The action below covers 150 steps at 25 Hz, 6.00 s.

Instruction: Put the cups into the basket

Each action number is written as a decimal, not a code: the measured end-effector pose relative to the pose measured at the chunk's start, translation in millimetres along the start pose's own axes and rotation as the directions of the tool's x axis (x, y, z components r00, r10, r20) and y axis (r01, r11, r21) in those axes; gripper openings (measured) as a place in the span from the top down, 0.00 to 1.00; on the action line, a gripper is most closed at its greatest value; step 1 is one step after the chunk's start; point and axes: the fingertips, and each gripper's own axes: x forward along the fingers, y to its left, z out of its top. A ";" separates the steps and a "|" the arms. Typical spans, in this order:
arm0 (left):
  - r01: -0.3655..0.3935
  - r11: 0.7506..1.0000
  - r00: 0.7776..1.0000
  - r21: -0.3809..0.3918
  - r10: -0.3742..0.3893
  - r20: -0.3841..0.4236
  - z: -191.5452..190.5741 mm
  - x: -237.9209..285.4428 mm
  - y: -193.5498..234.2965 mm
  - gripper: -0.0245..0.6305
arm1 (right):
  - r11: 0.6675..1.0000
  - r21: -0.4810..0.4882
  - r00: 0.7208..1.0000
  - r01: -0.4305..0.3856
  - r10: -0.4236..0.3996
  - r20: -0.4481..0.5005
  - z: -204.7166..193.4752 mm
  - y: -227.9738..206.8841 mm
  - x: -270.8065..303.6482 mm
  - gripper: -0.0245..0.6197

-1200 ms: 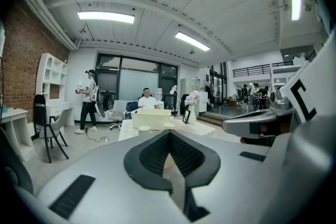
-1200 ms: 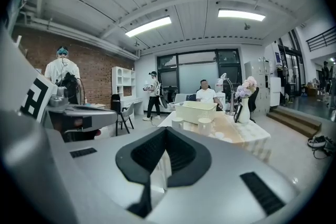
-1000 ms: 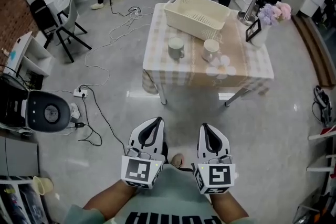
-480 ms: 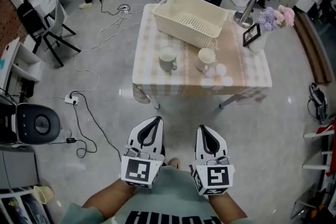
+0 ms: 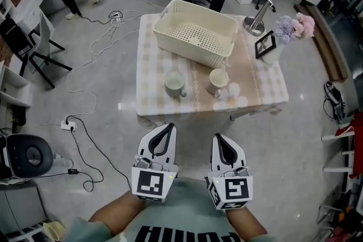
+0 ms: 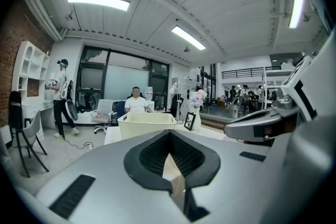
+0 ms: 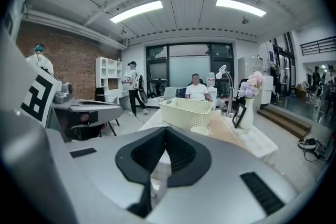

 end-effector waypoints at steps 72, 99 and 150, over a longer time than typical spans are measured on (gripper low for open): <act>-0.134 0.990 0.979 0.041 0.139 -0.149 -16.9 240.6 28.8 0.95 | 0.968 -0.061 0.938 -0.244 0.219 -0.269 -13.8 -129.2 219.8 0.51; -0.021 0.999 0.969 0.039 0.030 -0.246 -51.5 276.2 40.0 0.95 | 0.978 -0.042 0.849 -0.204 0.156 -0.505 -95.3 -129.0 271.0 0.34; -0.165 0.986 0.975 0.033 0.168 -0.144 57.6 331.3 148.3 0.95 | 0.960 -0.127 0.936 -0.250 0.205 -0.287 124.4 -131.7 364.6 0.34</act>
